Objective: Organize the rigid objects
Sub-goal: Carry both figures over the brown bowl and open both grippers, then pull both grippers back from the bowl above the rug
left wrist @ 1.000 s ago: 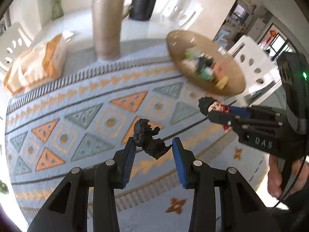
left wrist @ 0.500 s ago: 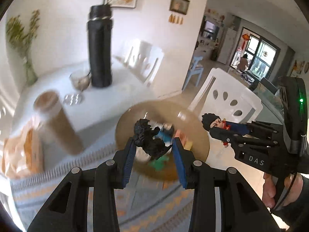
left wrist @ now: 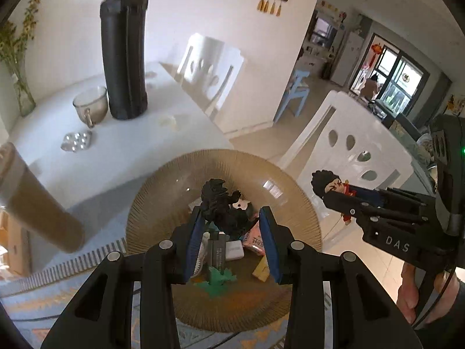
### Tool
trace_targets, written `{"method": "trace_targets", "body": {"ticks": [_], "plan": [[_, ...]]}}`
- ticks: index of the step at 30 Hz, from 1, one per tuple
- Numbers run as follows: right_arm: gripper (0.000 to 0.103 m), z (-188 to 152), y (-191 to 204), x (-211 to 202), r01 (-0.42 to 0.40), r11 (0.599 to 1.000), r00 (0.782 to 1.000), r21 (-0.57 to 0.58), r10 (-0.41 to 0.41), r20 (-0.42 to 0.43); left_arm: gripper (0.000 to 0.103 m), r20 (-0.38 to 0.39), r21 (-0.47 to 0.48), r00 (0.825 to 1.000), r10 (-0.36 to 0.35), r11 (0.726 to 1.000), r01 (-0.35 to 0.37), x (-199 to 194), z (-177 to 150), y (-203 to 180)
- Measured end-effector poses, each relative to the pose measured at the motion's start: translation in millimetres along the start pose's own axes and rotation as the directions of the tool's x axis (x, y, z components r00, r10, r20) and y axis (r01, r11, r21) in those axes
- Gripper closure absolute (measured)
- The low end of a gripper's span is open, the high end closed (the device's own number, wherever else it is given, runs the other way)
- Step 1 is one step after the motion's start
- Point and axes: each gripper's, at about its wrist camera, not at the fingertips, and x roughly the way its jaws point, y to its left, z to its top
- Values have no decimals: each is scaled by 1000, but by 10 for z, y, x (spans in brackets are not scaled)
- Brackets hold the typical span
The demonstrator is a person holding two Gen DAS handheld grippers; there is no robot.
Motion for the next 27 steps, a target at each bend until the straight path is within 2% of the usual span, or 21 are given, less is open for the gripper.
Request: {"method": "trace_targets", "body": {"ticks": [8,9,10,13,19,24,27], "plan": [[75,49,-81,321,-11,1000,999,5,11,-48,66,-42,-8,999,5,1000,-5,239,-9,44],[75,53,-82,355,-10,1000,999,4,10,-53,65,-41,-10,999,4,1000,-5,240,-5,45],[75,56,-83,377,-8,1000,998,3,8,-56,56,-41,-14,999,5,1000,-6,238,-2,51],[74,54,-91,381,17,1000,997,15,-16,-72,55,-46,-30,999,24,999,-26,185,-25,97],[74,-106,-39,192,3,1000,996,23,-1,-84,55,-65,-124,997,33,991,-41,-112,-318,364],[74,-327,247,39,-30,999,993,-18,28,-115,55,-63,-183,995,73,980,-84,-491,-673,561],[74,-401,460,-65,-54,997,992,-46,48,-114,55,-34,-213,995,97,972,-102,-750,-786,663]]}}
